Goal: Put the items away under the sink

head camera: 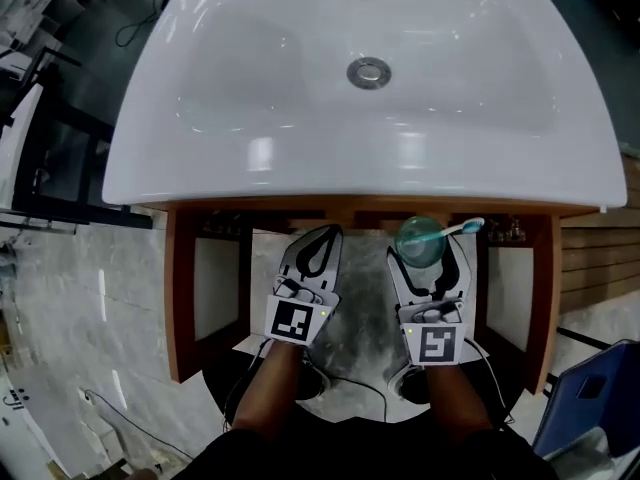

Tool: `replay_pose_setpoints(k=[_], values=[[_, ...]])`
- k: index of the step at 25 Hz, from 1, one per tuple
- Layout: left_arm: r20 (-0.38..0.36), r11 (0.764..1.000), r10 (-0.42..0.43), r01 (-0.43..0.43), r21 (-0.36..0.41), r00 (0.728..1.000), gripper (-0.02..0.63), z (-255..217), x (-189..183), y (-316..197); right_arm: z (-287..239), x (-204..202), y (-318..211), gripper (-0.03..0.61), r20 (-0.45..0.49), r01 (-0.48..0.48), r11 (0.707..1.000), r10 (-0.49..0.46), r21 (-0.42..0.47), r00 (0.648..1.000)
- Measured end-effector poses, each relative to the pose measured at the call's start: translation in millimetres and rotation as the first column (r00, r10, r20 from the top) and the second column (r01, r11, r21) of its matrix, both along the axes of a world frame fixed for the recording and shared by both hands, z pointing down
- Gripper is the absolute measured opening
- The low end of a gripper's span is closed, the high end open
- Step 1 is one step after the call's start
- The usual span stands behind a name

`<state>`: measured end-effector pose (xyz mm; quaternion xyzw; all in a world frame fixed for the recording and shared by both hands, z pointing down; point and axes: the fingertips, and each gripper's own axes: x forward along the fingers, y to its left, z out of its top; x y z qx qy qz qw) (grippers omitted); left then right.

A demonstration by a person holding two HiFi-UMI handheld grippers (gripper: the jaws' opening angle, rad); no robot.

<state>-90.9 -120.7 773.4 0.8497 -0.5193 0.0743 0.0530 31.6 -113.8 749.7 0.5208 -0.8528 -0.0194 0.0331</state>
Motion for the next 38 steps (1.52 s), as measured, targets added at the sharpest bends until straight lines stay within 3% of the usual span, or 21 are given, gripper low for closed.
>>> replay_pose_setpoints(k=[4, 10, 21, 38], values=[[-0.008, 1.0, -0.018, 0.019, 0.009, 1.0, 0.018, 34, -5, -17, 25, -9, -16, 0.362, 0.011, 0.003, 1.0, -0.003, 0.018, 1.0], [-0.013, 0.999, -0.052, 0.052, 0.016, 0.999, 0.018, 45, -15, -37, 34, -13, -41, 0.362, -0.006, -0.009, 0.999, 0.009, 0.035, 1.0], [-0.07, 0.995, -0.1, 0.101, 0.018, 0.993, 0.018, 44, -21, -51, 37, -23, -80, 0.362, 0.017, -0.029, 0.999, 0.028, 0.036, 0.999], [-0.034, 0.984, -0.135, 0.138, 0.116, 0.99, 0.018, 31, -33, -58, 48, -23, -111, 0.362, 0.002, -0.046, 0.999, 0.046, -0.017, 0.999]])
